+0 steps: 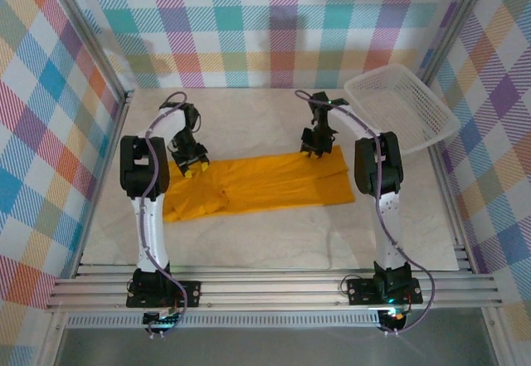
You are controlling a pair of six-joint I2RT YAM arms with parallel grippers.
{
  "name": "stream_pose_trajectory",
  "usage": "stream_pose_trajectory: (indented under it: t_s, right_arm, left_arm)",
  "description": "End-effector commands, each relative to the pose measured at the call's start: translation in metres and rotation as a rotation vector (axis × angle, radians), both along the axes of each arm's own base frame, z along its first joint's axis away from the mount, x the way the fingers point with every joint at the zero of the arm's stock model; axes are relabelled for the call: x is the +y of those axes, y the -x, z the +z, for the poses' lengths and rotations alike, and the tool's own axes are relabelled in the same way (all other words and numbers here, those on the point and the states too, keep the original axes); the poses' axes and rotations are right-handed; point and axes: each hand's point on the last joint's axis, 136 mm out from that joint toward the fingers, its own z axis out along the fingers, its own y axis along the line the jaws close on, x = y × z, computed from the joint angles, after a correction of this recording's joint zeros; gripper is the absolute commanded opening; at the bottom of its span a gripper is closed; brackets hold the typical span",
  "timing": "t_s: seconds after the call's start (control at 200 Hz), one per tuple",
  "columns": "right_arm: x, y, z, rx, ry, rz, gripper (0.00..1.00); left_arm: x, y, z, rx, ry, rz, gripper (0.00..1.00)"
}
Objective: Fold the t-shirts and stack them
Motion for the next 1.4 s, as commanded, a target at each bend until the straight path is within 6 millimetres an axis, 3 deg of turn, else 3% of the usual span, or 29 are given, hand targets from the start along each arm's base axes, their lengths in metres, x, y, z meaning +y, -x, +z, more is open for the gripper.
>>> stream_pose_trajectory:
  t_s: [0.0,0.11,0.19,0.27,0.385,0.455,0.54,0.695,0.855,1.125,1.395]
  right_arm:
    - [-0.015,-0.011,-0.013,0.052,0.007,0.015,0.25]
    - [0.0,-0.031,0.018,-0.043,-0.041,0.086,0.33]
    - [0.012,-0.032,0.046,-0.124,-0.038,0.135,0.39]
    - [0.024,-0.022,0.068,-0.181,-0.046,0.169,0.44]
    - [0.043,0.005,0.08,-0.203,-0.132,0.186,0.48]
    - [0.052,0.023,0.078,-0.189,-0.212,0.188,0.5]
    - [0.058,0.039,0.073,-0.171,-0.273,0.192,0.5]
    - [0.059,0.055,0.062,-0.124,-0.295,0.205,0.5]
    - [0.059,0.056,0.064,-0.125,-0.297,0.206,0.5]
    - [0.055,0.061,0.062,-0.117,-0.287,0.198,0.5]
    - [0.054,0.063,0.06,-0.111,-0.28,0.194,0.5]
  left_arm:
    - [-0.014,-0.043,0.004,-0.143,0.038,-0.033,0.51]
    - [-0.012,-0.053,0.055,-0.286,-0.045,-0.062,0.56]
    - [-0.006,-0.029,0.082,-0.346,-0.109,-0.046,0.59]
    - [0.0,0.009,0.095,-0.383,-0.11,0.025,0.61]
    - [-0.007,0.064,0.077,-0.377,0.019,0.101,0.61]
    - [-0.015,0.082,0.065,-0.374,0.112,0.124,0.62]
    - [-0.009,0.095,0.05,-0.361,0.143,0.17,0.61]
    - [-0.001,0.097,0.031,-0.358,0.146,0.184,0.6]
    - [0.006,0.087,0.027,-0.364,0.114,0.161,0.56]
    - [0.013,0.083,0.02,-0.353,0.085,0.134,0.39]
    - [0.017,0.074,0.037,-0.389,0.094,0.144,0.29]
